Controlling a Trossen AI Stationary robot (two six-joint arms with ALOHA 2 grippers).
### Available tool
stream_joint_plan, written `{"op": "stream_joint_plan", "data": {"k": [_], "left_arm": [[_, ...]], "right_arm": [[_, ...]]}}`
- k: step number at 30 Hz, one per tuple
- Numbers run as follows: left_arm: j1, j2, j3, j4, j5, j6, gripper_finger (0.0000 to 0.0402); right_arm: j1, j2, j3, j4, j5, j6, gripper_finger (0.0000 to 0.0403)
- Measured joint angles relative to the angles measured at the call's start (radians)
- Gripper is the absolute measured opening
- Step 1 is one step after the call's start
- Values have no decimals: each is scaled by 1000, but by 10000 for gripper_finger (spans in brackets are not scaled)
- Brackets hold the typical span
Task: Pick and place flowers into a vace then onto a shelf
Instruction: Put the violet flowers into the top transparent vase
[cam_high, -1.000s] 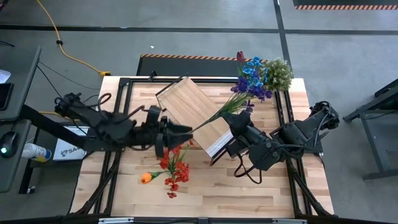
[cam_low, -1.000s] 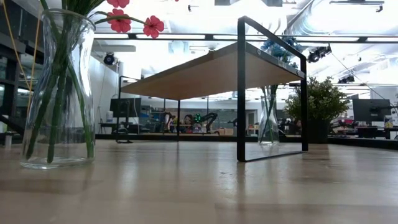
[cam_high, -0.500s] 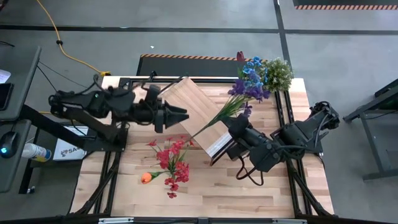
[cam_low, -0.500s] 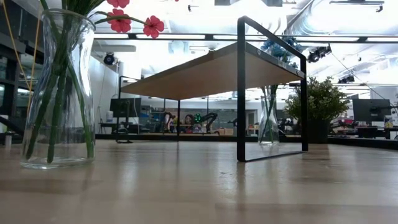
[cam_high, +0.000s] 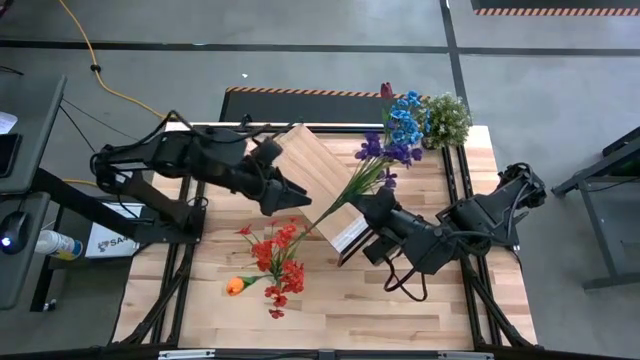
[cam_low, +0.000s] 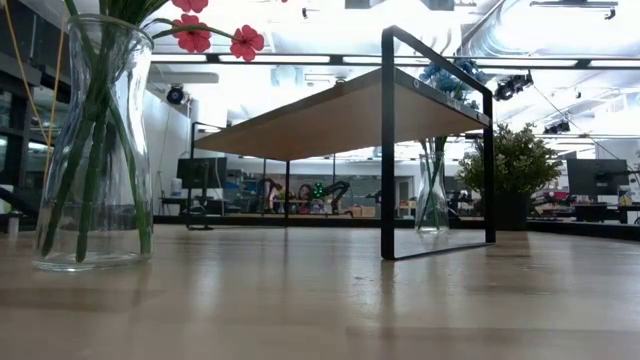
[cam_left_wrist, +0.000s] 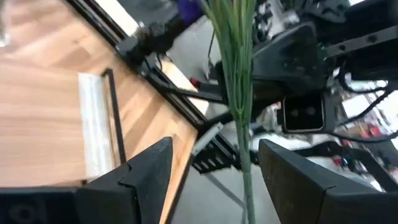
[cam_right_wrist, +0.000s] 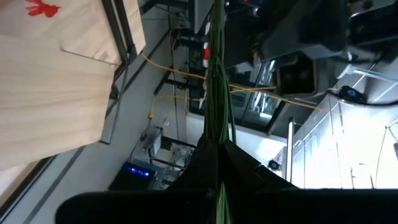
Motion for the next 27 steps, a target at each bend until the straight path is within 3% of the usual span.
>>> {"op": "stream_joint_plan", "data": {"k": [5,27], "left_arm": [[35,15,7,33,113,-6,271],[39,105,7,5,239,-25,271]], "right_arm": [[-2,0,0,8,-23,-7,0],[-53,68,-1,23,-82,-49,0]]}}
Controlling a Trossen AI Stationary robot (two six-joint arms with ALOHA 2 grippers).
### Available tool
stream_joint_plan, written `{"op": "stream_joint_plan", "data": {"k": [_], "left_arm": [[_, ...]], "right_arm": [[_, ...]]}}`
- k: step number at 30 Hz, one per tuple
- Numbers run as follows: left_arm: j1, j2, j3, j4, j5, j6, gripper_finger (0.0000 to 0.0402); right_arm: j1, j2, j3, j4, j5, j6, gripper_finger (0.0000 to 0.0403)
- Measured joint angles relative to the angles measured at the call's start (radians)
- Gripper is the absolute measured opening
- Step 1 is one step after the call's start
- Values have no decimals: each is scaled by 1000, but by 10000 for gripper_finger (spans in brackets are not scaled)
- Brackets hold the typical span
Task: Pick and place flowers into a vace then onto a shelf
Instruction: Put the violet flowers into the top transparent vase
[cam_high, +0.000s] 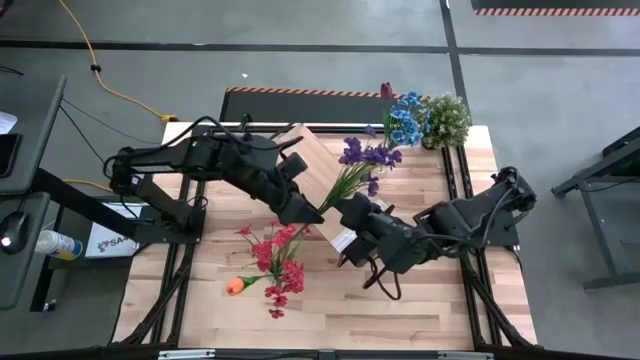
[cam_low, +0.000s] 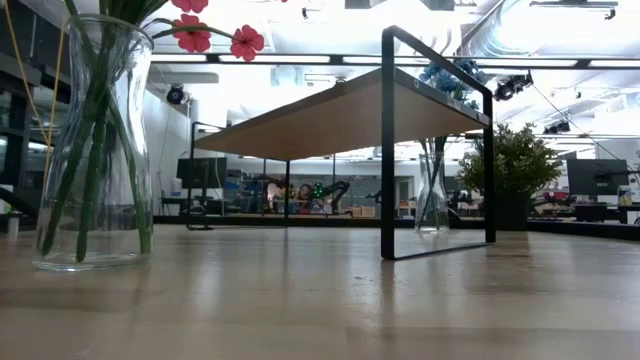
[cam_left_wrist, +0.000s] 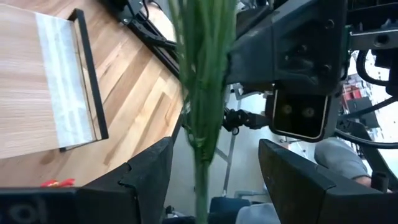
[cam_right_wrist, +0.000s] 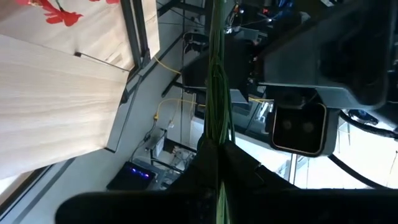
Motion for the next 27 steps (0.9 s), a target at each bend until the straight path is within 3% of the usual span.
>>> {"op": "stream_joint_plan", "data": {"k": [10,17,25,27], "left_arm": [[0,8,0,-36,-6,-1,256],[0,20,1,-38,-9,-1,175],[-1,23,0,-36,-5,10,43],[-1,23,0,-34,-5,15,40]], "right_arm": [[0,0,0,5,3,4,0],[0,-1,0,31,-3,0,0],[0,-1,0,37,-1,-2,0],[0,-1,0,37,-1,-2,0]]}}
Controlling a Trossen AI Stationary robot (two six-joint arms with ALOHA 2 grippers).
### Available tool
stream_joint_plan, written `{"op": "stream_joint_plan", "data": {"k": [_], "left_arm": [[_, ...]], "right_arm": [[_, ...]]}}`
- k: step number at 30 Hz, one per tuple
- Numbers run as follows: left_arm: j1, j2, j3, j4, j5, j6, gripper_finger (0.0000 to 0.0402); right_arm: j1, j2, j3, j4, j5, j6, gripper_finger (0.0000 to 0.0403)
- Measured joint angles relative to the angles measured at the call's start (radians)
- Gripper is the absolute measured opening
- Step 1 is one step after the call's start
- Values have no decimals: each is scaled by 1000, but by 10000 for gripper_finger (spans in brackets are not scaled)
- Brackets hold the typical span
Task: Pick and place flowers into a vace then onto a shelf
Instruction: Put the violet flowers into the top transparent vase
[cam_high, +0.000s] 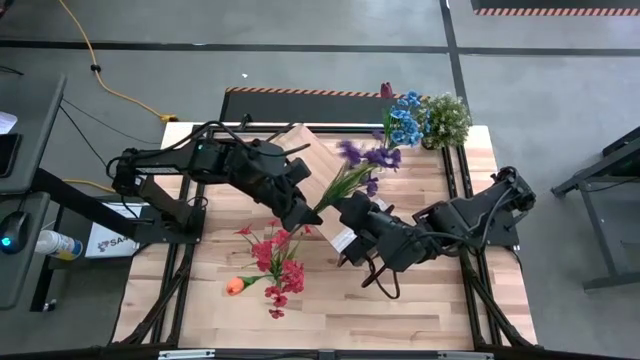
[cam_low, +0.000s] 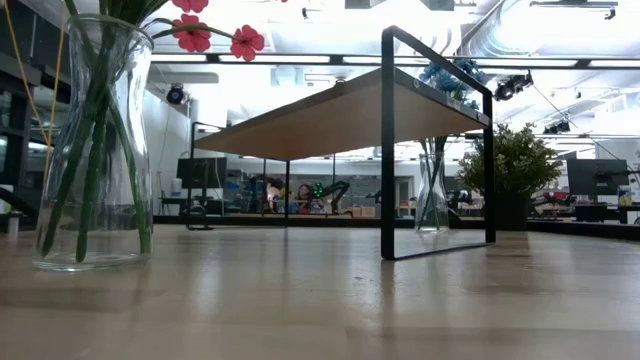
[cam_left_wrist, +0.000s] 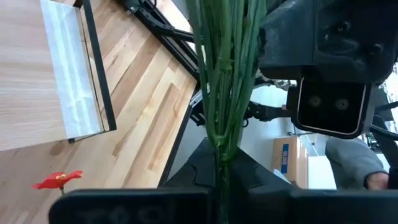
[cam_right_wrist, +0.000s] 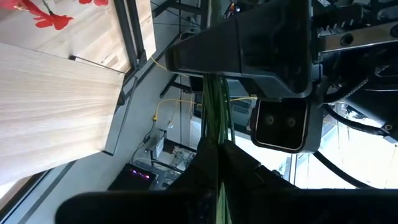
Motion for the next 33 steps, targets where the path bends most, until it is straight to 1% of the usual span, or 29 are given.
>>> {"op": "stream_joint_plan", "data": {"k": [9,14,27,33], "left_arm": [[0,0,0,-5,-2,14,40],[0,0,0,0,-22,29,40],[1,1,0,-9,-42,47,40],[1,1,0,-10,-59,66,40]], "right_arm": [[0,0,0,0,-1,3,0],[0,0,0,0,23,30,7],[3,-2,2,-23,88,44,77],[22,-2,2,-29,164,83,107]]}}
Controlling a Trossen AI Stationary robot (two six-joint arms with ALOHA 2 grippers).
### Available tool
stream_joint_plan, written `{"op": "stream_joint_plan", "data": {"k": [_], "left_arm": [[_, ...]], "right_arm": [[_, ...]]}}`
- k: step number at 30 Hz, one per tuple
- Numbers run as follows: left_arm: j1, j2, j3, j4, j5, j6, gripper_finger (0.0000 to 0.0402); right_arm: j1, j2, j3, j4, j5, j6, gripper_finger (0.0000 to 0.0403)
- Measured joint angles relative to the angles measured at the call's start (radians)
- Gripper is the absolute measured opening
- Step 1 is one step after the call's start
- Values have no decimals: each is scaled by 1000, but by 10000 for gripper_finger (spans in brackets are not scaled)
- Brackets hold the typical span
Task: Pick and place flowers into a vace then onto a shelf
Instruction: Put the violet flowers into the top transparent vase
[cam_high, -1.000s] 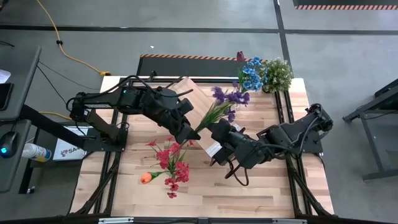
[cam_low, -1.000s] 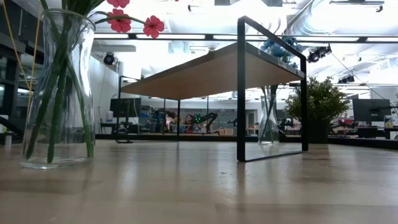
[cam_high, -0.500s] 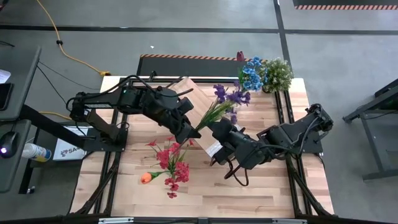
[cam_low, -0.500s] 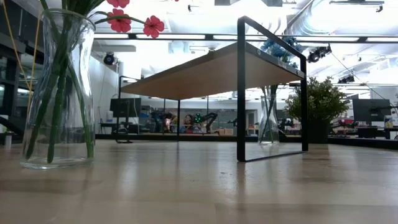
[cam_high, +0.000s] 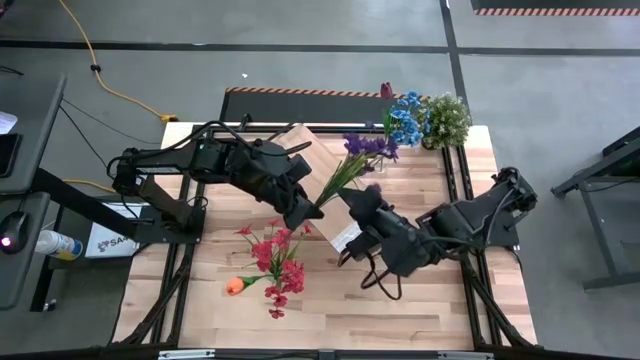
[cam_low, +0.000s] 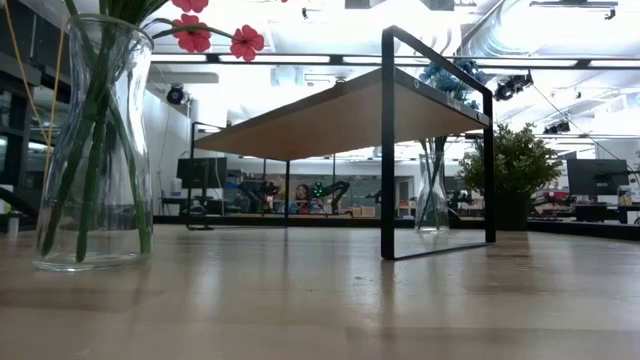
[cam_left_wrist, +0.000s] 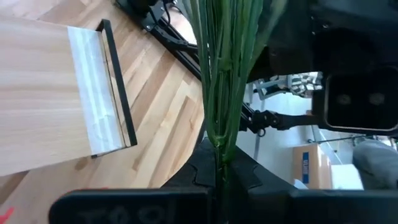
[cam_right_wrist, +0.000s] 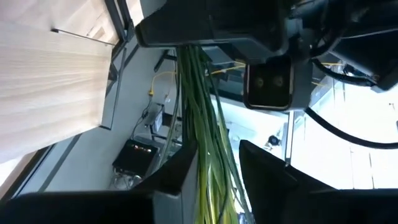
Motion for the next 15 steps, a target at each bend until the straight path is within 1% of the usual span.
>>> {"op": "stream_joint_plan", "data": {"k": [4,9,15], "left_arm": [[0,0,0,-12,-42,11,40],[0,0,0,-11,-97,40,40],[0,0,0,6,-164,98,40]], "right_arm": [[37,0,0,-28,43,31,121],[94,0,0,-74,110,100,126],[157,0,0,-92,238,195,126]]}}
